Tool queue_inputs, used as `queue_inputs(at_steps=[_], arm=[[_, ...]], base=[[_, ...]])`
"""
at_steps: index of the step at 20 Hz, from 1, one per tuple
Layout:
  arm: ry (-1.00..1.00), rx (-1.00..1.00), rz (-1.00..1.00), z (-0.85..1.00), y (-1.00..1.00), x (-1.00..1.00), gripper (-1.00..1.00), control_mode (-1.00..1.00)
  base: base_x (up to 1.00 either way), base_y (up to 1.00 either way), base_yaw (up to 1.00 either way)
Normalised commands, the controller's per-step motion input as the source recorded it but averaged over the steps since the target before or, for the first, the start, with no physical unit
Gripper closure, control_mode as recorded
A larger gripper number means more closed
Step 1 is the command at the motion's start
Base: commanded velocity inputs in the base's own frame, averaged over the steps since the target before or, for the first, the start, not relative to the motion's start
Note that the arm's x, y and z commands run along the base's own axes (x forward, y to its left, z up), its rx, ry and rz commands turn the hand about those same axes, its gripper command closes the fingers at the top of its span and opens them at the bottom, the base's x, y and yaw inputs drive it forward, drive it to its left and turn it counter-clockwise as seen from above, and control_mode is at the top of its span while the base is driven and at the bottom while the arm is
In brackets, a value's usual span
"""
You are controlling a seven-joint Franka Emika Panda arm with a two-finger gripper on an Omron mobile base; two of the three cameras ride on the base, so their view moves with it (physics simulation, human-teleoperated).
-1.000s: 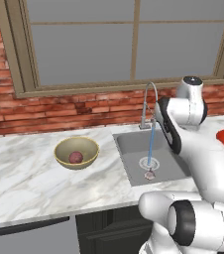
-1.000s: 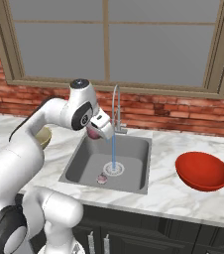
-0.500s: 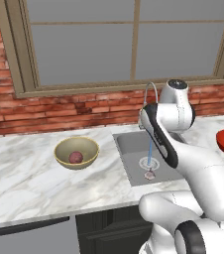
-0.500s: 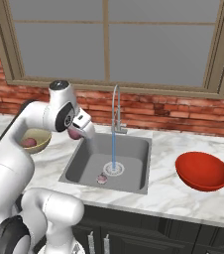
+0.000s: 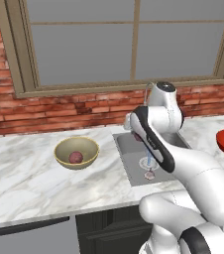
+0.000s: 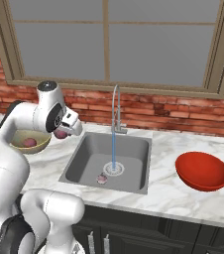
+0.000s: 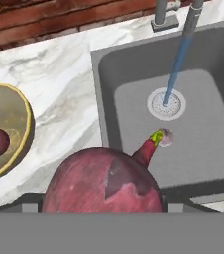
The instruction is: Pick the onions from the sink and place them in one bowl. Place the garlic in the other bowl. Then turn off the sink faucet.
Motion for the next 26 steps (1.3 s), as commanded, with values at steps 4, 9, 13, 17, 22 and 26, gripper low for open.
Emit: queue_inputs(at_steps=[4, 9, 13, 17, 22, 26], arm=[[0.00, 0.02, 0.32, -0.07, 0.57, 0.16, 1.00, -1.00], [0.00, 0.02, 0.30, -0.12, 0.61, 0.17, 1.00, -1.00], [0.00, 0.00, 0.24, -0.04, 0.68, 0.15, 1.00, -1.00], [0.00, 0.00, 0.20, 0.00, 0.64, 0.14, 1.00, -1.00], [0.00, 0.00, 0.07, 0.00, 0.34, 0.19, 1.00, -1.00], [0.00, -0.02, 0.00, -0.11, 0.19, 0.22, 1.00, -1.00]], base=[[0.00, 0.00, 0.00], [0.00, 0.00, 0.00], [0.00, 0.00, 0.00], [0.00, 0.00, 0.00], [0.00, 0.00, 0.00], [0.00, 0.00, 0.00]])
